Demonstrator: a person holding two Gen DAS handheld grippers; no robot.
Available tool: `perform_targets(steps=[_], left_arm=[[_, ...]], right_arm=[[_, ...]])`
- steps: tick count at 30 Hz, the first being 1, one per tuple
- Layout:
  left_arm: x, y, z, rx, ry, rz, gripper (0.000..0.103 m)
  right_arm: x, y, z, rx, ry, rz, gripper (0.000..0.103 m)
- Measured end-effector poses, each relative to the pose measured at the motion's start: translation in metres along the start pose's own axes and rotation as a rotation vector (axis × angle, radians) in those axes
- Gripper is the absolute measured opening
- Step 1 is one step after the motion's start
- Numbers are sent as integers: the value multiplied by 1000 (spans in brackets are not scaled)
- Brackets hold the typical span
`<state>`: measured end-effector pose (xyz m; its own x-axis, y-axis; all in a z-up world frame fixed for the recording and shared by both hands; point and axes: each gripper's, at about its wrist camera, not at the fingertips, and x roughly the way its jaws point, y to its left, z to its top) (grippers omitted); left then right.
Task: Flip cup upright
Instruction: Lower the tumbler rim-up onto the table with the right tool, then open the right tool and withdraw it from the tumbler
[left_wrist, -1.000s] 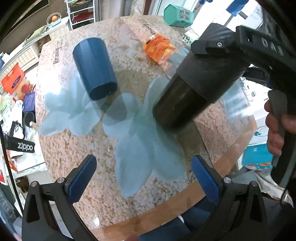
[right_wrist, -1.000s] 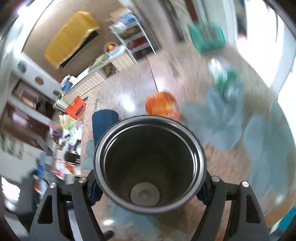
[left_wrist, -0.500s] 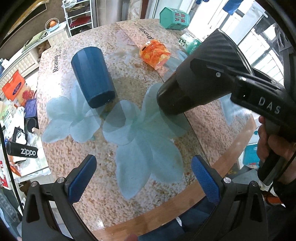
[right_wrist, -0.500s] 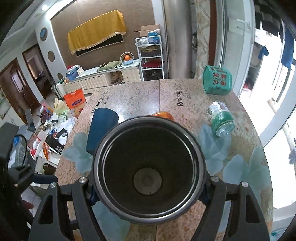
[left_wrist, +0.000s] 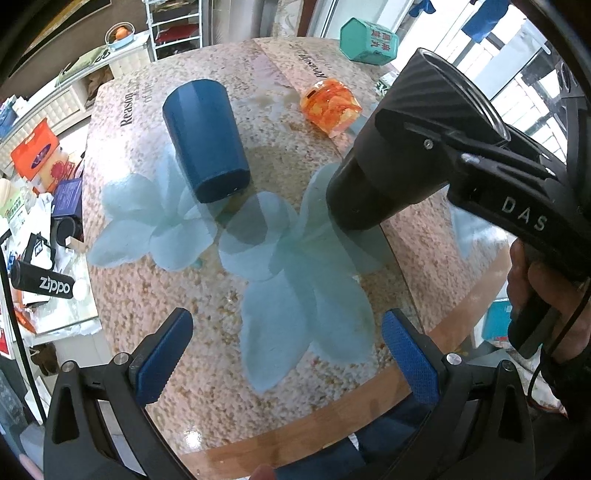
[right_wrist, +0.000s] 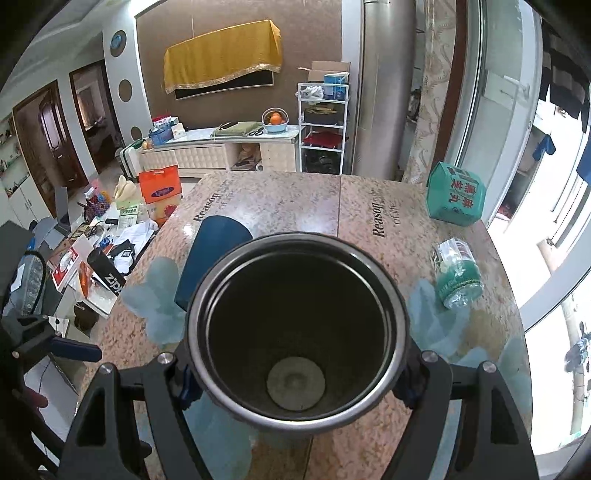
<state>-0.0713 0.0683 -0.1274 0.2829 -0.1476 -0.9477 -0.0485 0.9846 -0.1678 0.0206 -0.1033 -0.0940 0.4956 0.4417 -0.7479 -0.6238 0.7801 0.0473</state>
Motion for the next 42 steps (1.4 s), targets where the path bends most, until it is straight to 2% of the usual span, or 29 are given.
perform_targets(steps=[9, 14, 19, 21, 23, 26, 31, 34, 38, 42], left_arm=[[4, 0, 1, 14, 15, -1, 103], [0, 2, 3, 9, -7, -12, 103], [-10, -1, 8, 32, -43, -24, 103], [-19, -8, 11, 67, -70, 6, 103], [-28, -16, 15, 108, -89, 37, 103], [-40, -29, 23, 145, -111, 47, 103], [-54, -43, 32, 149, -138, 48, 103], [-63, -49, 36, 150, -161, 43, 103], [-75, -57, 41, 158, -171, 37, 103], [-84, -62, 45, 149, -181, 39, 103]], right_arm=[[0, 6, 4, -14, -11, 66, 79], [-8, 3, 10, 10, -46, 66, 97], [-17, -3, 17, 41, -58, 78, 98], [-27, -6, 20, 65, -80, 98, 103], [-42, -11, 23, 97, -110, 146, 103], [-63, -21, 26, 149, -139, 168, 103], [-88, -40, 27, 231, -164, 194, 103], [-99, -52, 25, 271, -153, 156, 103], [-104, -59, 17, 296, -104, 36, 103], [-104, -59, 8, 315, -60, -30, 103]])
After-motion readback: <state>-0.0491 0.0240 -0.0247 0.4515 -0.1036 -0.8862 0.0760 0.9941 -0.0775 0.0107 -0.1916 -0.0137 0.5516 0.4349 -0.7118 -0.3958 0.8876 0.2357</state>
